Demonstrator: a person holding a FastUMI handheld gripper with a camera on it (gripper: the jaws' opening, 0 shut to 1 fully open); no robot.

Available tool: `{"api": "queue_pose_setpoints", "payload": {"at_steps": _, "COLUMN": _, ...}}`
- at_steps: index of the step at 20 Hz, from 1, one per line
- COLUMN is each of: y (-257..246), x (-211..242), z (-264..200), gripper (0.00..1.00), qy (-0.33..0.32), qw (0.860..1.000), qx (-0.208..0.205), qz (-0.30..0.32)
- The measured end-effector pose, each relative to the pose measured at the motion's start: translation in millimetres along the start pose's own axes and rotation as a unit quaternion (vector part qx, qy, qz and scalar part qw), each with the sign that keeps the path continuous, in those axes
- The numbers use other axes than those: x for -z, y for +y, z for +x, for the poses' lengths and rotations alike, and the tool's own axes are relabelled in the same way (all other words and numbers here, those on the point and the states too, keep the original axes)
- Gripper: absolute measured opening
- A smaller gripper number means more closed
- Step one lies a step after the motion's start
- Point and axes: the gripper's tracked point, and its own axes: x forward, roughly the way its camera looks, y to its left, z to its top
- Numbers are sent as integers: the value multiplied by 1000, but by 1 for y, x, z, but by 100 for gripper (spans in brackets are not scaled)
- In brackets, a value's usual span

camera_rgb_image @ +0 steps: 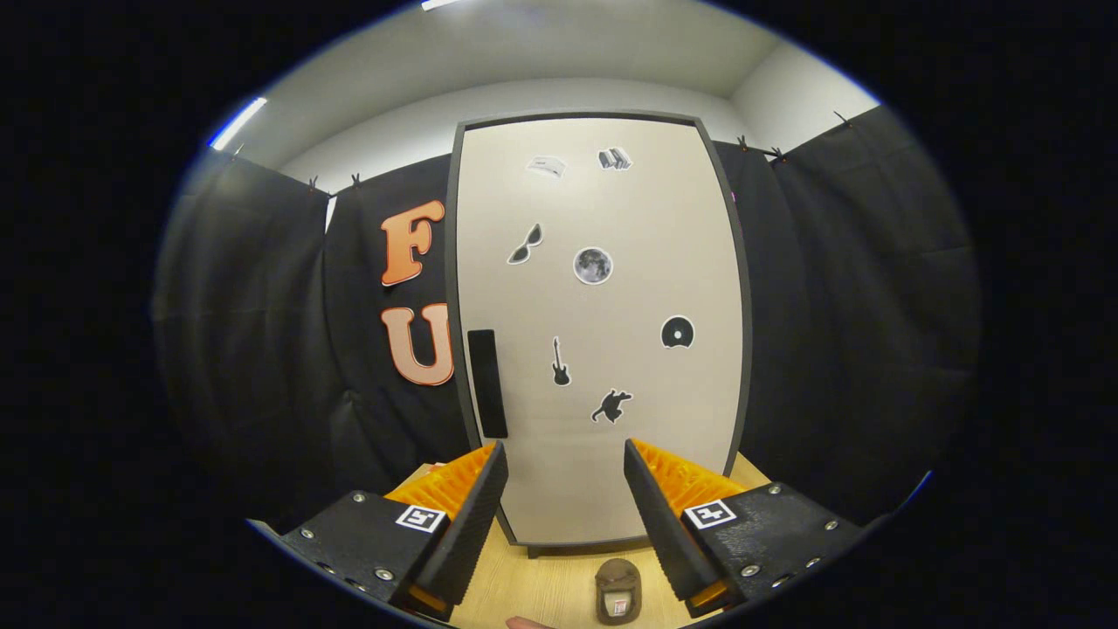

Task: Open the shoe cabinet door, grab the shoes and put them into the shoe cabinet, then close the shoe cabinet door.

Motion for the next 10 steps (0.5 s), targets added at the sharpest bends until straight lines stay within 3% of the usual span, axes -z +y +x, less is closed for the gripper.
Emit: {"api": "queue_pose_setpoints", "payload": {"at_steps": 10, "y": 45, "x": 0, "z": 90, "gripper": 84, "qy": 2, "qw": 999, "qx": -25, "qz": 20}}
